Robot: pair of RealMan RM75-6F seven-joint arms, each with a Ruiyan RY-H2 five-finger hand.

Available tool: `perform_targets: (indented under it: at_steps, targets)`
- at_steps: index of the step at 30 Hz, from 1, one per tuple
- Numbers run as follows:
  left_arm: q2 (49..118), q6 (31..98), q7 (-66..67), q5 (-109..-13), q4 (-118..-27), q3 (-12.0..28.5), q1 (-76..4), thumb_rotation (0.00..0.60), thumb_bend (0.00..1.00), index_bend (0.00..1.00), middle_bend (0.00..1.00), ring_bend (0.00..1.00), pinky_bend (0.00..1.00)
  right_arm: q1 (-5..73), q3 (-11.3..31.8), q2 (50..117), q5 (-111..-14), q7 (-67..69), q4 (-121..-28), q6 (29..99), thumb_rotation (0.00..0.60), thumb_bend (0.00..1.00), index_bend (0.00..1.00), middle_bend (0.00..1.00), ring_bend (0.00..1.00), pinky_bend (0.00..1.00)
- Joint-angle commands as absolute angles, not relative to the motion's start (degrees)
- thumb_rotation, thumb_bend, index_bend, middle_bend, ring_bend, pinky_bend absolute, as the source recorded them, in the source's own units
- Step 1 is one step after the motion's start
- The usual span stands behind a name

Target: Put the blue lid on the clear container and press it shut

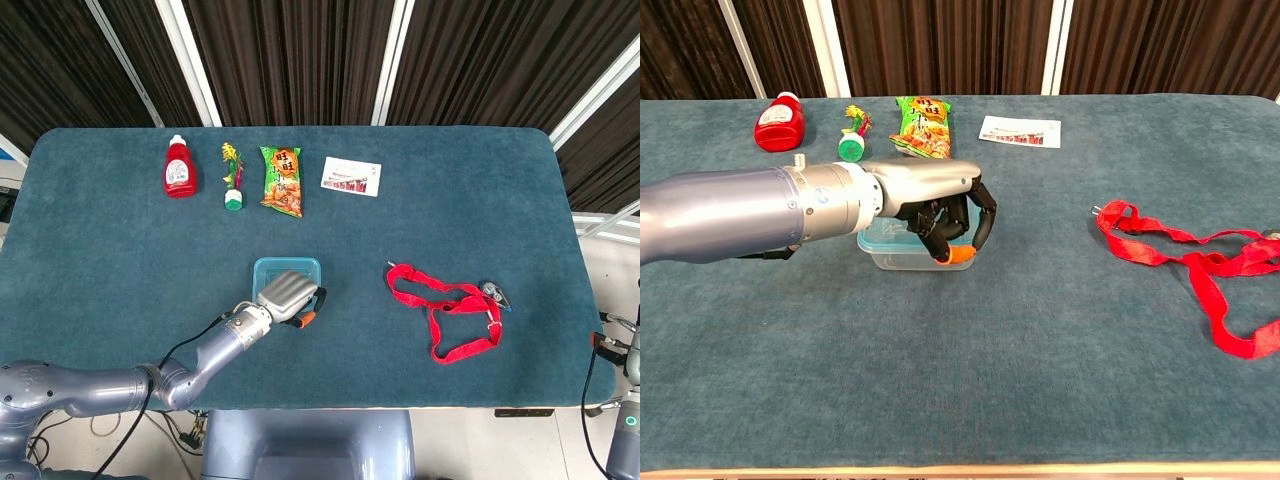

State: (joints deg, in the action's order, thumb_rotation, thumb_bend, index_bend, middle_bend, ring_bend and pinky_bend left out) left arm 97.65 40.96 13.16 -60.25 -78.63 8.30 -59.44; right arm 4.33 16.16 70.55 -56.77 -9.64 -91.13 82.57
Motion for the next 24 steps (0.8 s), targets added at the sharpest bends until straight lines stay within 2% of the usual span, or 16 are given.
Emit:
perform_targets:
  at_steps: [1, 24]
  targets:
    - [97.9, 41.2, 14.1, -59.8, -78.5, 8.2, -59.6, 0.600, 0.51, 0.80, 0.87, 0.71, 0.75, 4.3, 16.2, 70.5, -56.7, -9.7, -91.1, 82.6, 0.600, 0.28, 0.04, 0.00, 0.00, 0.00]
    - [99.3, 41.9, 18.1, -59.3, -76.9, 7.3, -59.4, 0.600, 0.51, 0.80, 0.87, 0.71, 0.76, 4.3, 16.2, 70.3, -56.7, -9.4, -91.2, 82.6, 0.600, 0.27, 0.04, 0.00, 0.00, 0.00]
